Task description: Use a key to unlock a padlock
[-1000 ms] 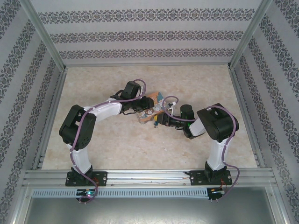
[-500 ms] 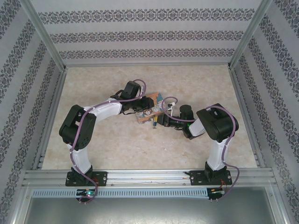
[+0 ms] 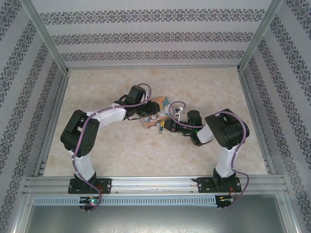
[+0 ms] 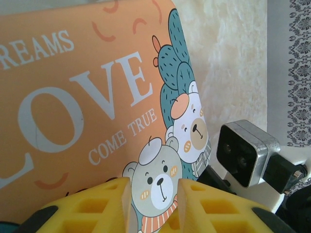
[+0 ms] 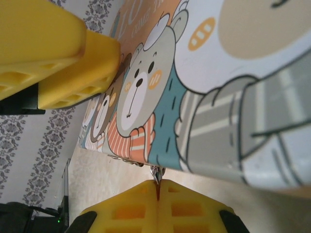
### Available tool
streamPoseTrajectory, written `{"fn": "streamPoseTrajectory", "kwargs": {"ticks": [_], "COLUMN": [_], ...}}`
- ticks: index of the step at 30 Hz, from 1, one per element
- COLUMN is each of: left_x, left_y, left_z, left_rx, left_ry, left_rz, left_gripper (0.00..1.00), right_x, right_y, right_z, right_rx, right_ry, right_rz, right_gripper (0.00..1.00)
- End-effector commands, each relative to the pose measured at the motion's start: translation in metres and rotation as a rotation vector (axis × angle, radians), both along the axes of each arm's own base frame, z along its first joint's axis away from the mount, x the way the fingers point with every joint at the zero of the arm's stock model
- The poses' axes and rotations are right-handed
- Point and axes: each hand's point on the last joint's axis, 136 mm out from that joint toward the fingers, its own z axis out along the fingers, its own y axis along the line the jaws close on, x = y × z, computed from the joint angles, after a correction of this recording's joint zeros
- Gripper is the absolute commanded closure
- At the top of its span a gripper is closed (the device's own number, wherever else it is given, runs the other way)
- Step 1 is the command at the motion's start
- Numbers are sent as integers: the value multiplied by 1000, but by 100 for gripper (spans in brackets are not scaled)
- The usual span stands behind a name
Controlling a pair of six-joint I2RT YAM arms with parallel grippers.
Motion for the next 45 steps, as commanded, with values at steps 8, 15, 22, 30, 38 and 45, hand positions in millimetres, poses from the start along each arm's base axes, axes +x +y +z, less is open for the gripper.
{"fn": "streamPoseTrajectory", "kwargs": {"ticks": [8,15,22,30,38,45], "left_x": [-37,-44,-46,-46,-42,-36], "left_y": [-4,-7,-5,-3,8,29], "left_z": [-18,-21,-26,-29,-25,-29], "left_rx": [-45,-87,-75,-72,-41,-23], "left_ry": [93,104,107,98,81,81], "left_rz": [30,66,72,82,80,108], "left_gripper": [69,69,69,69,69,68], "right_x": [14,17,30,38,48,46], "right_y": [-12,-15,-19,-19,-29,-47], "right_z": [23,18,25,21,25,32], "right_rx": [110,114,165,178,173,152], "right_ry": [-3,38,83,112,80,42], "right_rz": [-213,-307,-397,-450,-481,-509], "right_gripper": [100,100,100,100,100,100]}}
